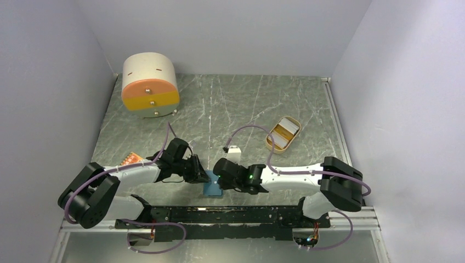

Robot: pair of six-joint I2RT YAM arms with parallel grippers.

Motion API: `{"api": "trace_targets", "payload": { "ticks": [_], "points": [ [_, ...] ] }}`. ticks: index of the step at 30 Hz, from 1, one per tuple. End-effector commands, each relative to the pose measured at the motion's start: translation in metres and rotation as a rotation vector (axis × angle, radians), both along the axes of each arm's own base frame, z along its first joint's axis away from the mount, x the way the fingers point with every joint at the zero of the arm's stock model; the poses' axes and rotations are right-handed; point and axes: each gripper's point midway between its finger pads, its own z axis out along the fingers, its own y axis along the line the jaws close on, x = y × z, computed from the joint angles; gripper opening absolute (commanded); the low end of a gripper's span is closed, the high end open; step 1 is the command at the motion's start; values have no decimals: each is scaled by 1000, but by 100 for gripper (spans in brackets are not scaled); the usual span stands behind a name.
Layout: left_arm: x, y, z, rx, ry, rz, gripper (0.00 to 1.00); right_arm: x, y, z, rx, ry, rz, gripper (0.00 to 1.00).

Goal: Put the credit cards into the card holder
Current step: Close the card holder at the center of the board.

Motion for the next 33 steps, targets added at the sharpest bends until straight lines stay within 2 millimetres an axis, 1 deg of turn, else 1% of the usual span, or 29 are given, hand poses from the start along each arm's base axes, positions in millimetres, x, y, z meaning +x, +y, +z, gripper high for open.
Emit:
{"api": "trace_targets", "payload": {
  "ticks": [1,7,10,16,22,25,29,33],
  "points": [
    [-3,-3,1,-22,-2,-15,22,-1,15,0,26,5,49,0],
    [-6,-2,-8,-11,14,-23,22,-1,19,-12,-6,28,67,0],
    [-7,-2,-11,-13,21,-25,22,1,19,-13,-16,19,60,0],
    [-7,-2,-10,-13,15,-29,22,8,15,-11,-42,-3,40,0],
    [-6,-1,-9,-3,11,-28,22,9,13,-18,-83,11,40,0],
    [-6,-1,-9,0,10,-26,22,11,12,-18,-105,7,38,0],
    [-5,0,-5,2,7,-17,22,13,10,-20,-143,5,38,0],
    [0,2,5,21,-16,-4,24,12,10,-22,-165,13,49,0]
  ]
}}
